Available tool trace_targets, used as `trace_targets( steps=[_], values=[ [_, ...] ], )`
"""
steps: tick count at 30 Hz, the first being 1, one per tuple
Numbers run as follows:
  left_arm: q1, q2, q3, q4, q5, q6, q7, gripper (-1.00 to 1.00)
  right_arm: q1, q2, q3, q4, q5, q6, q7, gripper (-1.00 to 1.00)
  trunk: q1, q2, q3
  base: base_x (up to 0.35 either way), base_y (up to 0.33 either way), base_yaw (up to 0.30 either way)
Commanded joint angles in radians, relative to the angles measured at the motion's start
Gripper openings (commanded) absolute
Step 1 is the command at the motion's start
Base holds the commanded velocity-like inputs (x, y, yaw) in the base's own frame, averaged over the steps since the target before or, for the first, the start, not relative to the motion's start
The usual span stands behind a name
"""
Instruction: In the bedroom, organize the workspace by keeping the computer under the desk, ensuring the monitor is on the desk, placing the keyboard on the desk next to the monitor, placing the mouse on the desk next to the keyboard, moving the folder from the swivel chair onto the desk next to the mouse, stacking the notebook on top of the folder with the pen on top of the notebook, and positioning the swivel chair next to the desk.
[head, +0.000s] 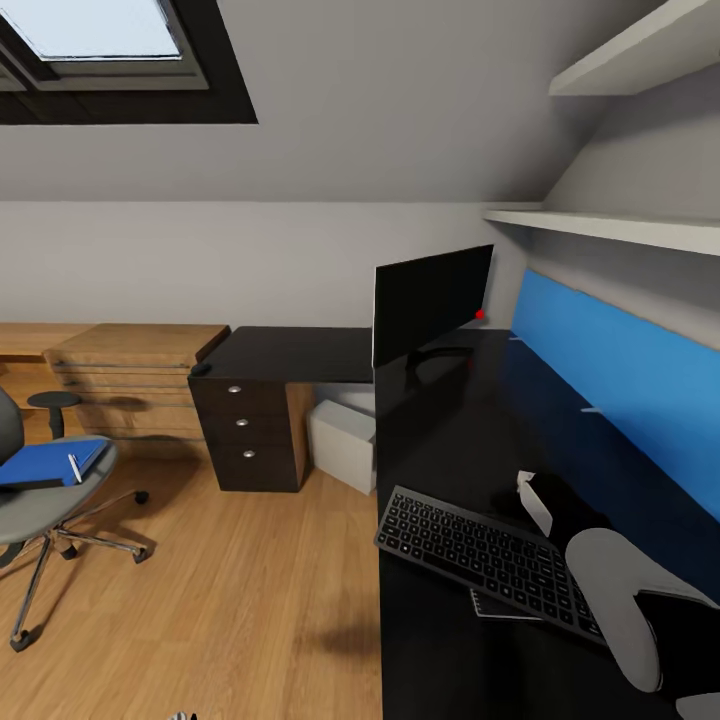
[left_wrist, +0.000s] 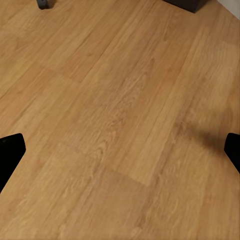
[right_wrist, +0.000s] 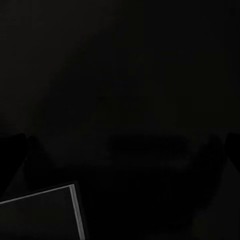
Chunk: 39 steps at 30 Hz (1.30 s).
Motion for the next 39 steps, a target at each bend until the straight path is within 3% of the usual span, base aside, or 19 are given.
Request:
trace_targets(
  steps=[1, 21, 39],
  values=[
    [-0.001, 0.0, -0.005, 0.001, 0.011, -0.002, -0.008, 1.0, 0.0, 0.0, 0.0, 0.012, -0.006, 0.004, -0.007, 1.0, 0.004, 0.0, -0.001, 0.0, 0.0, 0.0],
    [-0.001, 0.0, -0.006, 0.001, 0.012, -0.002, -0.003, 1.0, 0.0, 0.001, 0.0, 0.014, -0.006, 0.005, -0.009, 1.0, 0.004, 0.0, -0.001, 0.012, 0.0, 0.0],
    [-0.001, 0.0, -0.006, 0.001, 0.012, -0.002, -0.003, 1.0, 0.0, 0.001, 0.0, 0.015, -0.006, 0.004, -0.009, 1.0, 0.004, 0.0, -0.001, -0.102, 0.0, 0.0]
  ],
)
